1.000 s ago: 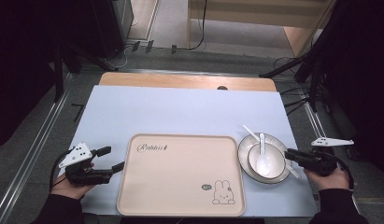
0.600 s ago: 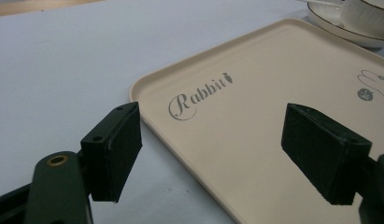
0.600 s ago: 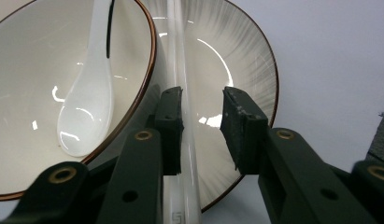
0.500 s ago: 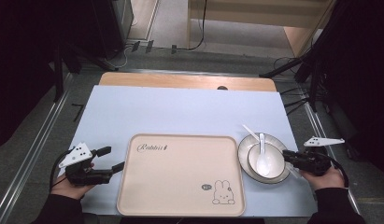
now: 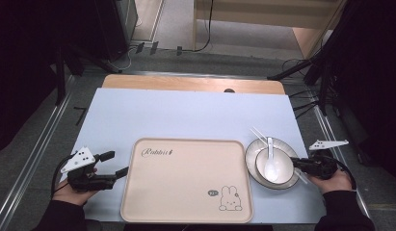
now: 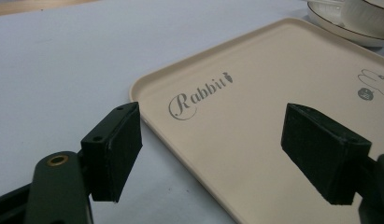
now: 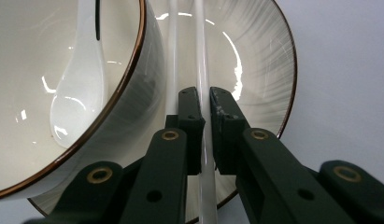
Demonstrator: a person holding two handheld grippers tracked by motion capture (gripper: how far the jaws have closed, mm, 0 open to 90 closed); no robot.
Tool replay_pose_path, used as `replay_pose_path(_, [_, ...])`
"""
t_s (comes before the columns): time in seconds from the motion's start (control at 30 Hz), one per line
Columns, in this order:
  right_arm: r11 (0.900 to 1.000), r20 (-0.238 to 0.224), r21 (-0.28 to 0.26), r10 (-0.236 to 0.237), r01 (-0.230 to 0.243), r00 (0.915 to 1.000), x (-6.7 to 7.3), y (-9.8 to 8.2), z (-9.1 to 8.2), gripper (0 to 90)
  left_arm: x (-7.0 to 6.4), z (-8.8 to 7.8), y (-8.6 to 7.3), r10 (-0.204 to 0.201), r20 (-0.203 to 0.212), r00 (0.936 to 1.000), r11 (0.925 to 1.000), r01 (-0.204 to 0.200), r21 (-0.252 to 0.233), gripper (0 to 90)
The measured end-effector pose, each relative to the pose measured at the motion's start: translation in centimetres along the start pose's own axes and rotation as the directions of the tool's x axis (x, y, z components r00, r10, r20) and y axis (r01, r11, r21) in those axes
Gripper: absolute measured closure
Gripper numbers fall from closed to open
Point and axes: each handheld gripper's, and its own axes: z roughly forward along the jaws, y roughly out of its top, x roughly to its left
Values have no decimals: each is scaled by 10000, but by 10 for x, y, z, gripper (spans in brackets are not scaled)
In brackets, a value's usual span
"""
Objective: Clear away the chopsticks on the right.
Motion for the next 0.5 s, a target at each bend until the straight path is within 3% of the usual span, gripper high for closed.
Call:
replay_pose_path(0.1, [9997,89,-56,248,-248,9997,0,4,-7,852,0,0,0,-31,0,10000,10000,31,-24,209])
replay_pose_path(0.27, [9944,298,-641,860,-840,9958,4,14,-26,853,0,0,0,-40,-14,10000,10000,40,-8,209])
replay_pose_path(0.37, [9891,501,-947,1183,-1132,9917,10,23,-36,853,0,0,0,-43,-19,10000,10000,43,-11,209])
replay_pose_path(0.5, [9851,670,-1294,1231,-1137,9901,25,37,-44,853,0,0,0,-54,-40,10000,10000,54,-11,209])
